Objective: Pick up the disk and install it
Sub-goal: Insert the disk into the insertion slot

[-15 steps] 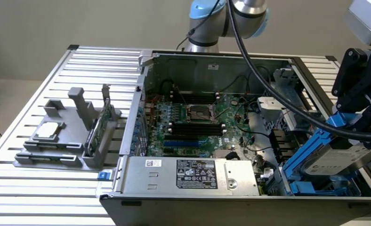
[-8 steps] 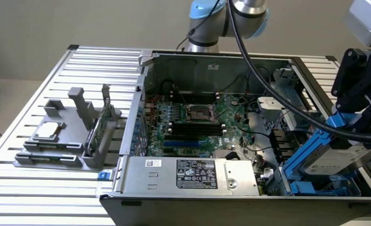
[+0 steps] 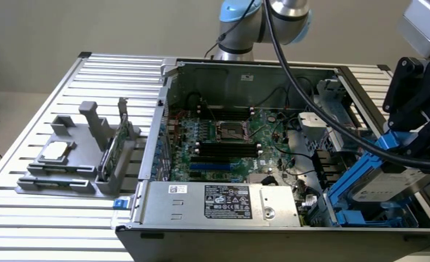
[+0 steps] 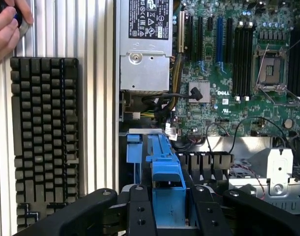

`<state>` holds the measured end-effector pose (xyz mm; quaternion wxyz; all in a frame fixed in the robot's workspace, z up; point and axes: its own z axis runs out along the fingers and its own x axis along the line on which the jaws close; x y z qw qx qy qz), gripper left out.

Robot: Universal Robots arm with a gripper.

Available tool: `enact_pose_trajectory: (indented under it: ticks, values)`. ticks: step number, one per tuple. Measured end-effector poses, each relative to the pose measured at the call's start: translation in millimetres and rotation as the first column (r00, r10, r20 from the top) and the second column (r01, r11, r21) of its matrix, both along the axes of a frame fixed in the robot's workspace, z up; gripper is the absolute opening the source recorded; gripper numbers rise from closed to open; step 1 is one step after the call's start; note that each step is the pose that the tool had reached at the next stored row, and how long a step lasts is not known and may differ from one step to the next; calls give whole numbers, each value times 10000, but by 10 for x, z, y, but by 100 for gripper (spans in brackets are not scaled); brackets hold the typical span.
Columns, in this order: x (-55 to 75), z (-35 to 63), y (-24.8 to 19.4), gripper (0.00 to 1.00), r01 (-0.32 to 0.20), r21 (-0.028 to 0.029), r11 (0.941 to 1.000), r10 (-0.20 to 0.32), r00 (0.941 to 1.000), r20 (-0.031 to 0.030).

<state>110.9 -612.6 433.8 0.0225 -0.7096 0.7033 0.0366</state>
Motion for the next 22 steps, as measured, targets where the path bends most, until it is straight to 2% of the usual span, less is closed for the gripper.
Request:
enact_pose_trajectory:
  ticks: [11,22]
  values:
    - [-1,-65,-12,33,-100,85,9999,100,9999,-1]
    - [-4,-83,-18,34,-144,108,9998,144,9999,0]
